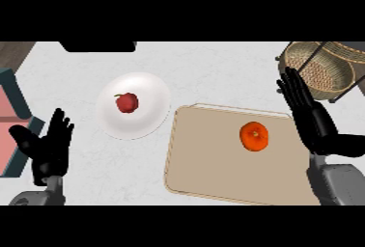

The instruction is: Pick the squash from the tray and place it in the tiered basket

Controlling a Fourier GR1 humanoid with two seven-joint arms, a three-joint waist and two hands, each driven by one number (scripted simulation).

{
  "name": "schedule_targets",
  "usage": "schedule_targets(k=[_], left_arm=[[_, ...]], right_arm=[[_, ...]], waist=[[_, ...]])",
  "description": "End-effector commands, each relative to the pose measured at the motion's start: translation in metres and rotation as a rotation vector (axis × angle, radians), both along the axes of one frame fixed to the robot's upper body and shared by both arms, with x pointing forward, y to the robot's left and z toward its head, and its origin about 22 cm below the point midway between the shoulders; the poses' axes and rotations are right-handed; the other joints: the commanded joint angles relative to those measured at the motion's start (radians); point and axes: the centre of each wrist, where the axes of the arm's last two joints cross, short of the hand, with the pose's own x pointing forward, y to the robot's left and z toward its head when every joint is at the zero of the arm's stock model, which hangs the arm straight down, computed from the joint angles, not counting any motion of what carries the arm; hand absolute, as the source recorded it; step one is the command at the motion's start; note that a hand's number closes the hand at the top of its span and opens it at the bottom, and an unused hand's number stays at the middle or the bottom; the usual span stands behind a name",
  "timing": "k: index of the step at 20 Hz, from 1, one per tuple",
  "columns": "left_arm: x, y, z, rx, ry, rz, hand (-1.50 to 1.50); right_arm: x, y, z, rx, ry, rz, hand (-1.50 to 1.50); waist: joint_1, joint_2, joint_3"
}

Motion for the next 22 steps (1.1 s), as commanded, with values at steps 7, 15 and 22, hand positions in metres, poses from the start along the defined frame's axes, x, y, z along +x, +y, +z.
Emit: schedule_targets(k=[7,15,22], left_arm=[[0.011,0.019,0.028,0.307,-0.103,-0.180,0.00],[0.020,0.016,0.029,0.429,-0.158,-0.330,0.00],[0.031,0.013,0.044,0.446,-0.179,-0.349,0.00]], right_arm=[[0.009,-0.022,0.034,0.394,-0.162,-0.400,1.50],[-0.045,-0.052,0.039,-0.321,0.288,-0.666,-1.50],[-0.042,-0.050,0.101,-0.786,0.499,-0.401,-1.50]], waist=[[-0.129,-0.040,0.047],[-0.021,0.018,0.003],[0.005,0.022,0.000]])
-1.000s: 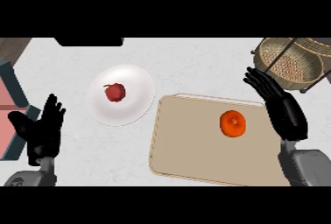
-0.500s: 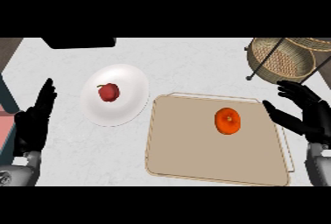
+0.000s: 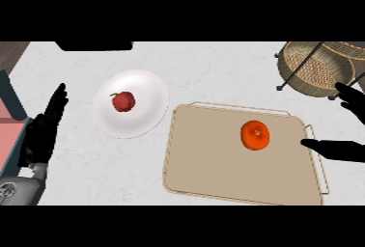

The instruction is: Pick the squash from the tray and place it in the tiered basket

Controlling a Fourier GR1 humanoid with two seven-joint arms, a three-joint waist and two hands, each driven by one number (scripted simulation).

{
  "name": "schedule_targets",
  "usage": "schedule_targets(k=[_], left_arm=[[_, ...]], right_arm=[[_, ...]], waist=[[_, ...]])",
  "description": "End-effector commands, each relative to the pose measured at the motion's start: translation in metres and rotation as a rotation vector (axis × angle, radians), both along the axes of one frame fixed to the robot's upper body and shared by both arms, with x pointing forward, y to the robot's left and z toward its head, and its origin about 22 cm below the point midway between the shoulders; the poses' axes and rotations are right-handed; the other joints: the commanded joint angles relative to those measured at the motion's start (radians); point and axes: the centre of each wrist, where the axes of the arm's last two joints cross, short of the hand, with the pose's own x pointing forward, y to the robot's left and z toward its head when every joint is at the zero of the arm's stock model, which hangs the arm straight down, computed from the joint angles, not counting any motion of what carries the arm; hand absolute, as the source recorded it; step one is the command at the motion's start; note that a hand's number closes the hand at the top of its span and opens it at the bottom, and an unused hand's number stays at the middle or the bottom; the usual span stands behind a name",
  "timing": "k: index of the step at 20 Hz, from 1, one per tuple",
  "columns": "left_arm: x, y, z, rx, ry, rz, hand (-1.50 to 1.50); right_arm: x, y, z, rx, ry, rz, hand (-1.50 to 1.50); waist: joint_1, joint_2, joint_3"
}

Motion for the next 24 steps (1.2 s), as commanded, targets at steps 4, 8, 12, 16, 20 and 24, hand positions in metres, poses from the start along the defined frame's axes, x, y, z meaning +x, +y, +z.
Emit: schedule_targets(k=[4,8,12,16,20,24], left_arm=[[0.001,-0.007,0.006,0.016,-0.015,-0.038,0.00],[0.016,-0.009,0.020,0.014,-0.023,-0.059,0.00],[0.008,-0.014,0.014,-0.001,-0.016,-0.045,0.00],[-0.006,-0.020,-0.007,0.004,-0.008,-0.044,0.00],[0.006,0.000,0.004,0.008,-0.005,-0.040,0.00],[0.004,-0.007,-0.007,0.002,-0.014,-0.045,0.00]], right_arm=[[0.016,0.020,0.064,-0.263,0.320,0.131,-1.50],[0.036,0.074,0.073,-0.294,0.387,0.135,-1.50],[0.049,0.104,0.067,-0.295,0.433,0.089,-1.50],[0.061,0.097,0.059,-0.267,0.539,0.087,-1.50],[0.070,0.105,0.050,-0.292,0.608,0.091,-1.50],[0.078,0.125,0.036,-0.342,0.651,0.074,-1.50]], waist=[[0.050,0.005,0.001],[0.052,0.009,0.002],[0.043,0.005,0.003],[0.034,0.004,0.004],[0.029,0.004,0.003],[0.033,0.005,0.003]])
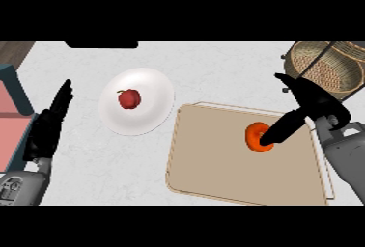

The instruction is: Pick the squash from the tray and place it in the tiered basket

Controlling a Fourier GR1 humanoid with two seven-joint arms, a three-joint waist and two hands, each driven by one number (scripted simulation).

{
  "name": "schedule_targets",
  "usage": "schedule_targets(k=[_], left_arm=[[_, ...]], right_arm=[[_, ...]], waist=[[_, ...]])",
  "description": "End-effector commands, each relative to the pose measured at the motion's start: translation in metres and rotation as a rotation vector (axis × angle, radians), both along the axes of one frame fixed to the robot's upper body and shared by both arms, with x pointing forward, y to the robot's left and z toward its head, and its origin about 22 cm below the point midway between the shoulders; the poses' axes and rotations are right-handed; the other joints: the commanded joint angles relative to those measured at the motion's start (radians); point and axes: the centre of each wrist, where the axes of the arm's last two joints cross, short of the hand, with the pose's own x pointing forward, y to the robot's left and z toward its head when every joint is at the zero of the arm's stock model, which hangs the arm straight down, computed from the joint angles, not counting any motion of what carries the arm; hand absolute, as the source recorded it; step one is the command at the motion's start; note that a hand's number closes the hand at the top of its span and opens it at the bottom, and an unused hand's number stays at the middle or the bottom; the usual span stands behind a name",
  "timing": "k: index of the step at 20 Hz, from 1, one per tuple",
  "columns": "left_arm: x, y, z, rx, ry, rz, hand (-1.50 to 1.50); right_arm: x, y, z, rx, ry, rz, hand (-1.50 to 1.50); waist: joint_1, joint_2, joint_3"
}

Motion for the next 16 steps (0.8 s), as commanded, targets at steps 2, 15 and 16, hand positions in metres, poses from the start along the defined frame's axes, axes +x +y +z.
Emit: schedule_targets(k=[2,15,16], left_arm=[[-0.011,0.003,-0.001,0.005,0.003,0.003,0.00],[-0.006,-0.013,-0.002,-0.008,-0.006,0.002,0.00],[-0.004,-0.007,0.004,-0.018,0.012,0.013,0.00]], right_arm=[[-0.004,0.003,-0.022,-0.110,0.163,-0.051,-1.50],[-0.014,0.033,-0.019,-0.229,0.119,-0.004,-1.50],[-0.022,0.031,-0.033,-0.232,0.111,0.001,-1.50]], waist=[[-0.004,-0.003,0.001],[-0.009,-0.003,0.001],[-0.011,-0.003,0.001]])
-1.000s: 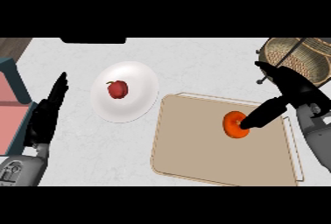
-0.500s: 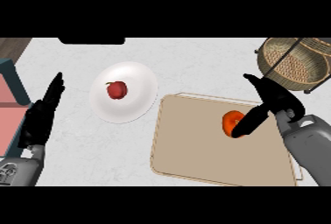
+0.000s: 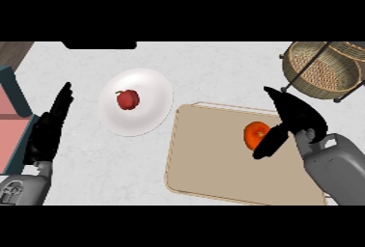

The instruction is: Pick the squash from the tray and place it in the tiered basket

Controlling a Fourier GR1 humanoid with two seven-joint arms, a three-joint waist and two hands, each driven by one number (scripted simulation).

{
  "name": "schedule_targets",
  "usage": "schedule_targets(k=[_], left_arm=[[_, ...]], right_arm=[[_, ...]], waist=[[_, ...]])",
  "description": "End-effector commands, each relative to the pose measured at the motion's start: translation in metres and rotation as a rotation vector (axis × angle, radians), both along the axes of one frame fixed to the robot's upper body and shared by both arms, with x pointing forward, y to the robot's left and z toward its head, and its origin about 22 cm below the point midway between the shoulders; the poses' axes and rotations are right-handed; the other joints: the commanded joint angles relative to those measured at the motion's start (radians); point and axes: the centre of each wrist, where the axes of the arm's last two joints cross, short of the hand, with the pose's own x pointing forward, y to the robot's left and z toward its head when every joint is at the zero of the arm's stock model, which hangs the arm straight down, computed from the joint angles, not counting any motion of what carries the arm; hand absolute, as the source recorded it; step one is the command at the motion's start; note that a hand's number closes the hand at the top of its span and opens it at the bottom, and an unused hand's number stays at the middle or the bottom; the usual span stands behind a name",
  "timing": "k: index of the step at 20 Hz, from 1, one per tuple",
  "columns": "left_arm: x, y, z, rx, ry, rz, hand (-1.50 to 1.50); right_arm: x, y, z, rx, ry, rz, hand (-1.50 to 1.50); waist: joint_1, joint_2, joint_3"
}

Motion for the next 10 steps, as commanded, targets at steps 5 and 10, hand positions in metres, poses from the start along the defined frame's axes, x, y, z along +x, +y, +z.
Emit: schedule_targets(k=[5,10], left_arm=[[-0.012,0.007,0.008,0.010,-0.017,-0.001,0.00],[-0.008,-0.002,0.007,0.000,-0.015,-0.005,0.00]], right_arm=[[-0.012,-0.005,-0.015,-0.158,0.081,-0.052,-1.50],[-0.007,0.032,-0.003,-0.161,0.084,-0.077,-1.50]], waist=[[0.003,-0.001,0.001],[0.007,0.000,0.000]])
